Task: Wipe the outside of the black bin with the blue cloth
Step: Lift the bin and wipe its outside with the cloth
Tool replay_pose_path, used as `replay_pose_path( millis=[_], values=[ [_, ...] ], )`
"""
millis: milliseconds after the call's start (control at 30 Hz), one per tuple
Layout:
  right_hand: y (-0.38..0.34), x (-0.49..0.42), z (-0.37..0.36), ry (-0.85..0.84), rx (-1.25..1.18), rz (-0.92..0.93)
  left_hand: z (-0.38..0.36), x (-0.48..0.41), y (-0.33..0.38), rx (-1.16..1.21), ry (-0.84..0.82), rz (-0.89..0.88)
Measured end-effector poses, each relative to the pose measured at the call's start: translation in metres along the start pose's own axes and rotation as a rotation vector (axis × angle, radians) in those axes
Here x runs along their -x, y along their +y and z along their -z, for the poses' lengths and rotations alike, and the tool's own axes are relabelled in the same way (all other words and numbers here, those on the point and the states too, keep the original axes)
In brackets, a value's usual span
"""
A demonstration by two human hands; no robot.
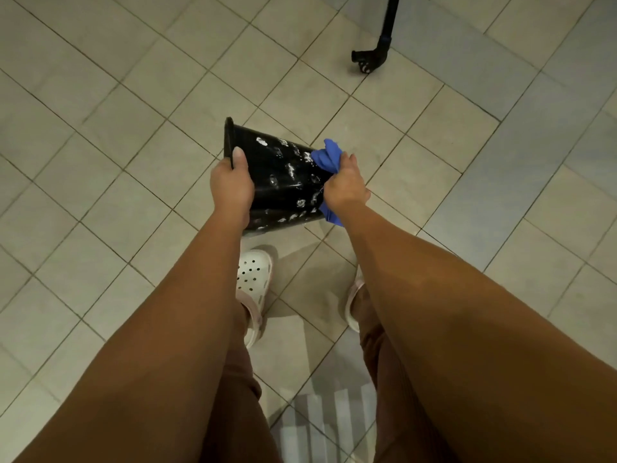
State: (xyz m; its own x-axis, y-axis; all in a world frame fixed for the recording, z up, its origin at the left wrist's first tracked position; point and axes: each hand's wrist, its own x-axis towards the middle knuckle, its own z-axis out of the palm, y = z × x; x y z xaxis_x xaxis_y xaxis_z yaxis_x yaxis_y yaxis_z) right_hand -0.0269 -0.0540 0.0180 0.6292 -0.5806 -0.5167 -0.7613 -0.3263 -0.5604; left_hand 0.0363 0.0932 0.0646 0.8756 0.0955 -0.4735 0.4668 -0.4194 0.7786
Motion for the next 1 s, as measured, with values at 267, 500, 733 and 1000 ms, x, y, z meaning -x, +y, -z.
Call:
replay_pose_path(
  millis=[267,500,733,1000],
  values=[
    [0.021,0.006,-0.007,0.004,0.194,0.174,-0.002,-0.006,0.004,-0.048,0.027,-0.119],
    [0.028,0.008,-0.007,0.046,0.068,0.310,-0.008,-0.011,-0.001,-0.060,0.031,-0.100],
    [0.025,0.007,-0.013,0.012,0.098,0.228,-0.013,-0.013,-0.001,-0.074,0.037,-0.118],
    [0.024,0.001,-0.012,-0.012,0.079,0.294,-0.018,-0.014,-0.003,-0.042,0.021,-0.051]
  ],
)
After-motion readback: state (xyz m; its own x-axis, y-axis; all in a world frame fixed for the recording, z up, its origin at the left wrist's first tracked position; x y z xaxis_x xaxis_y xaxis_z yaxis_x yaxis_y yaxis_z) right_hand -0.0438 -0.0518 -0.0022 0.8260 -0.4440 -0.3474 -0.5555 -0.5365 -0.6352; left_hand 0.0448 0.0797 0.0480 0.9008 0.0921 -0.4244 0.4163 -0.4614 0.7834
